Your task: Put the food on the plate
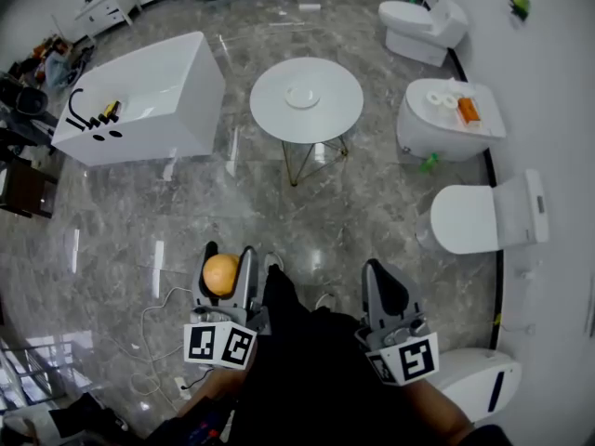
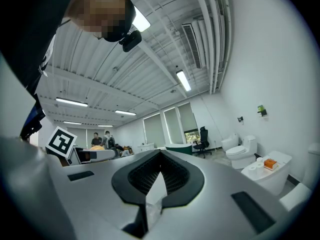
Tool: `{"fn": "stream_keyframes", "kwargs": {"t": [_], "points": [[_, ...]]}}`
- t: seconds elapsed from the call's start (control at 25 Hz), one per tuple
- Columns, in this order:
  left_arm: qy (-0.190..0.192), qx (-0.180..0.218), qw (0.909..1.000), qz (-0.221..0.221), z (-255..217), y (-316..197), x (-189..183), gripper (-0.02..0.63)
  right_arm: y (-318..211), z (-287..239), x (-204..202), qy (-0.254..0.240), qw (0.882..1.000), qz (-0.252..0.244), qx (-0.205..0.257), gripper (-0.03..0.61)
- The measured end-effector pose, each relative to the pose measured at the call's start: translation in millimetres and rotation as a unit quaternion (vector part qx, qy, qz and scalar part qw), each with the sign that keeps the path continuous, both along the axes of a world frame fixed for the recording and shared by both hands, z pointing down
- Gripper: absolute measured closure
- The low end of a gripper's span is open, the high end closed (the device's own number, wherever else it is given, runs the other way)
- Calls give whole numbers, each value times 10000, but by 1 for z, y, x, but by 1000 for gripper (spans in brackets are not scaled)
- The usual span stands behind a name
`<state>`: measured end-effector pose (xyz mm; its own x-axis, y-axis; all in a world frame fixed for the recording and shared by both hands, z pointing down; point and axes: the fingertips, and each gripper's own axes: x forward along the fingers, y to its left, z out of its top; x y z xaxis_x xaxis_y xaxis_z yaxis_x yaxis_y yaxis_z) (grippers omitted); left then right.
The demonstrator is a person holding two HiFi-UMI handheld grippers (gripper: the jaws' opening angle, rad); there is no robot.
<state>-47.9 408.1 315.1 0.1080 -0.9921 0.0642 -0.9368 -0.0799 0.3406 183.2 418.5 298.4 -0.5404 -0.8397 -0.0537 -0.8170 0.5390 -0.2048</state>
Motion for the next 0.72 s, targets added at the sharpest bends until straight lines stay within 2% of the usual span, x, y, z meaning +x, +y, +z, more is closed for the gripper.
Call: {"fn": "stream_keyframes", "kwargs": {"t": [0.2,0.32,0.4,0.52,0.72], "points": [[-41,51,9998,191,1,-20,11,287,-13,4,6,175,9997,114,123,574],[-30,53,9987,504,10,-36,27,288,-20,4,4,544,9979,150,323,574],[-44,84,9973,724,15,-51,37,288,-32,6,8,586,9973,264,363,574],[48,160,9967,788,18,-84,41,287,-64,11,16,505,9972,468,285,574],[159,112,9967,793,27,-153,20,288,-135,18,5,468,9965,676,148,574]]}}
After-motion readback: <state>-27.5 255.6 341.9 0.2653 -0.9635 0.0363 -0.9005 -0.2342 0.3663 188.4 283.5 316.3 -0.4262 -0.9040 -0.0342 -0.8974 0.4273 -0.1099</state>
